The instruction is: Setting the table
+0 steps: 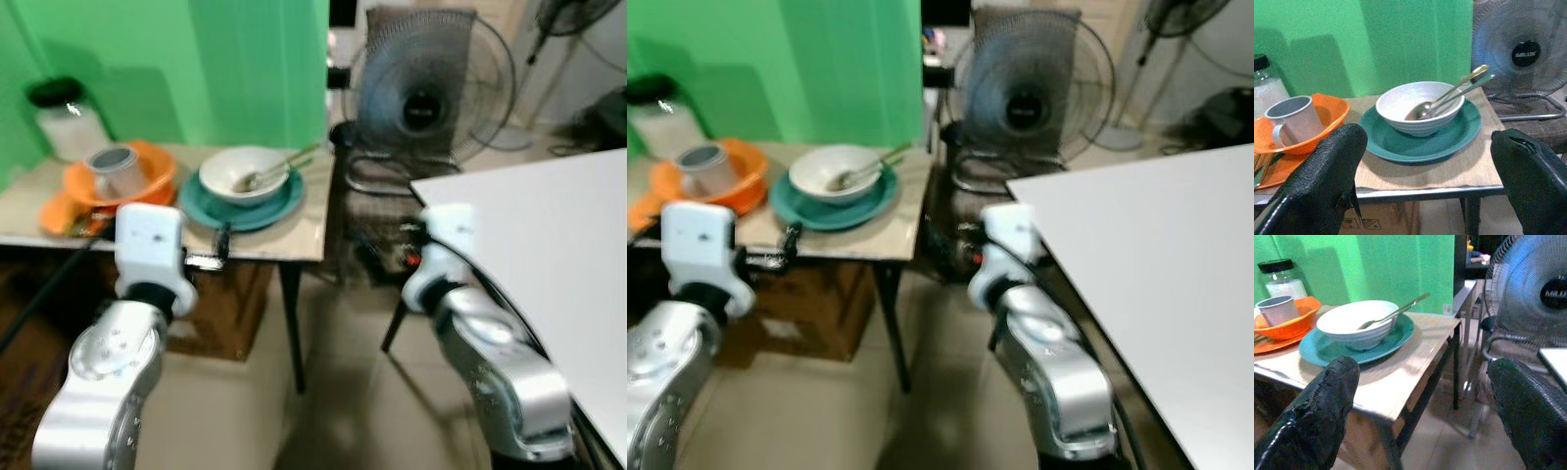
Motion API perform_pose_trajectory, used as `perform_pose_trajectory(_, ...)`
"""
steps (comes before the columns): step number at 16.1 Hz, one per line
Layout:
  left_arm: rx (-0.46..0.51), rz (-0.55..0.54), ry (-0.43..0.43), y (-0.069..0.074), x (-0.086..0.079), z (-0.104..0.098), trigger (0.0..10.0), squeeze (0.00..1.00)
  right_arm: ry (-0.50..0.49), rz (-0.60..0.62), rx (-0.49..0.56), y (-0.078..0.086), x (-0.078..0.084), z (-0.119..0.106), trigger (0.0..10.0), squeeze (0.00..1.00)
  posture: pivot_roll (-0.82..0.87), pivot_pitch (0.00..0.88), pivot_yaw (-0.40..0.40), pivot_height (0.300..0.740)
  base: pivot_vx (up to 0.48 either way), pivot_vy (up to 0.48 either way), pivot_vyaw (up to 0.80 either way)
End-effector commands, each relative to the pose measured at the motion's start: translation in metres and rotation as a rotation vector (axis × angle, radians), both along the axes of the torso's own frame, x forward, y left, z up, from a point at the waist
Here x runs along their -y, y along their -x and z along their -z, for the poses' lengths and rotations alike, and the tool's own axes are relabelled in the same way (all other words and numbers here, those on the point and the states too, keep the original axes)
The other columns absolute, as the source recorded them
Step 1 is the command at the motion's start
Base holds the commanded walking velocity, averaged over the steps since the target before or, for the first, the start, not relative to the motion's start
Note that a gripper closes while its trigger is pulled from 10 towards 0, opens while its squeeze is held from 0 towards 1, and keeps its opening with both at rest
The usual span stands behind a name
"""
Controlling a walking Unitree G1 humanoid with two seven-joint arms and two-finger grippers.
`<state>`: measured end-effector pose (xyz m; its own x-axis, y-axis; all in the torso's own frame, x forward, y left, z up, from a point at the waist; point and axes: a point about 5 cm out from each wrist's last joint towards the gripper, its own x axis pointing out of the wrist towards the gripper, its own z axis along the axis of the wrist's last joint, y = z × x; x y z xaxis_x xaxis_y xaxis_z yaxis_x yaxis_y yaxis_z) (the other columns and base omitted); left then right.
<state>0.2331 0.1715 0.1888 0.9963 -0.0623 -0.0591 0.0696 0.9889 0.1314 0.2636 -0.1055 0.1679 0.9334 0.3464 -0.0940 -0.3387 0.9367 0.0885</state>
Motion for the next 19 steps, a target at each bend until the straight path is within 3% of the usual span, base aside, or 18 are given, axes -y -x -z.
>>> perform_pose_trajectory(1, 0.01, 0.022, 0.004, -0.0003, 0.0042, -0.0018, 10.0, 0.0, 0.023, 0.042, 0.009, -0.002, 0.009, -0.0002, 10.0, 0.0, -0.02, 0.0, 0.023, 0.74, 0.311, 0.0, 0.8)
perform_pose_trajectory(3, 0.009, 0.023, 0.001, -0.0006, 0.0042, -0.0017, 10.0, 0.0, 0.011, 0.045, 0.012, -0.0023, 0.0089, -0.0006, 10.0, 0.0, -0.02, 0.0, 0.024, 0.74, 0.315, 0.0, 0.8)
perform_pose_trajectory(16, 0.003, 0.06, -0.021, -0.0032, 0.0048, -0.003, 10.0, 0.0, -0.009, 0.073, 0.028, -0.0059, 0.0073, -0.0007, 10.0, 0.0, -0.01, 0.0, 0.04, 0.74, 0.32, 0.0, 0.0)
perform_pose_trajectory(19, 0.0, 0.068, -0.024, -0.0024, 0.0055, -0.0035, 10.0, 0.0, 0.047, 0.044, 0.041, -0.0062, 0.0042, -0.0003, 10.0, 0.0, 0.0, 0.0, 0.04, 0.74, 0.322, 0.0, 0.53)
